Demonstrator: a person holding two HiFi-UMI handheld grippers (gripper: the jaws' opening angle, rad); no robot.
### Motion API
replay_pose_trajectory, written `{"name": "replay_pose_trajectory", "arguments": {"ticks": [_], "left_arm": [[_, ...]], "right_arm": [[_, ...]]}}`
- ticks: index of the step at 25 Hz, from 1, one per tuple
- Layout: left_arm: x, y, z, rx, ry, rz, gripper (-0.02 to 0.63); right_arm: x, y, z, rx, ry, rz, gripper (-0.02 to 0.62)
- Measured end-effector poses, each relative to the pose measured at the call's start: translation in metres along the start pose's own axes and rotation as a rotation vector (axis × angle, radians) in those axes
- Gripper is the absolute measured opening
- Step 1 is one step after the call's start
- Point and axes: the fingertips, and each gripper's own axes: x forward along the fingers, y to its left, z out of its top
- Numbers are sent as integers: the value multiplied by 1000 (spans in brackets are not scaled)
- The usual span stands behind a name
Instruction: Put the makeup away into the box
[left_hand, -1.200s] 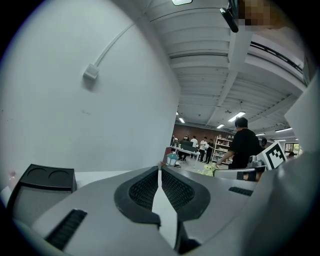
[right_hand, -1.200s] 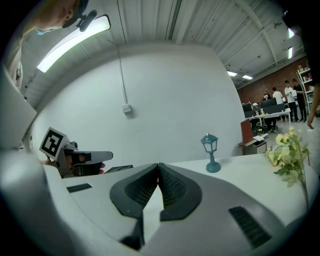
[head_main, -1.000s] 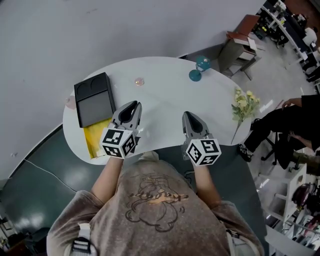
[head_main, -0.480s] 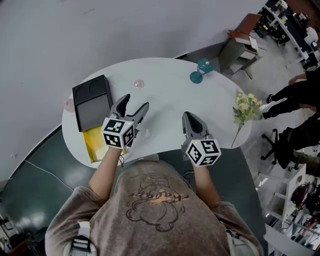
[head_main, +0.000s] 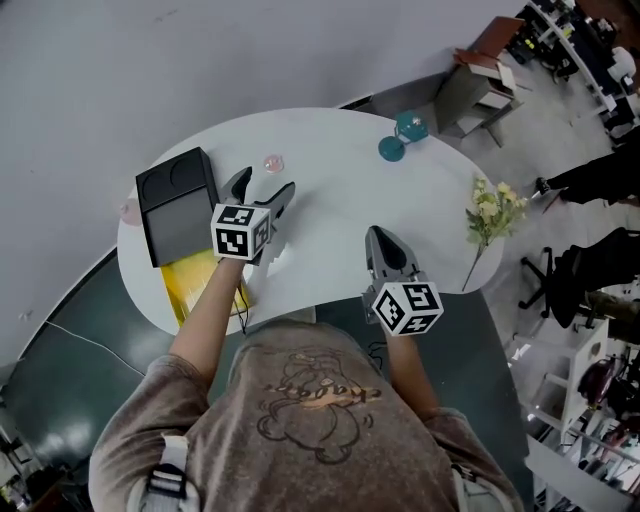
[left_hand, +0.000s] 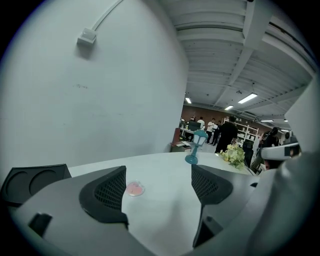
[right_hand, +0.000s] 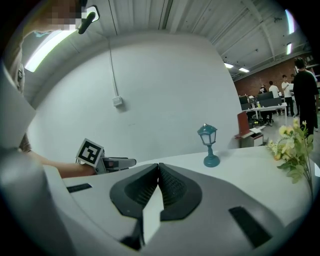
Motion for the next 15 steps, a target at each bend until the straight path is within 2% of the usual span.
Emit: {"name": "replay_pose_trajectory", "arguments": {"ticks": [8, 15], "left_arm": [[57, 33, -27, -6, 110, 40, 397], [97, 52, -60, 48, 203, 48, 397]], "right_arm": [[-6, -12, -5, 32, 17, -61, 3], [-7, -20, -12, 53, 29, -105, 3]]}}
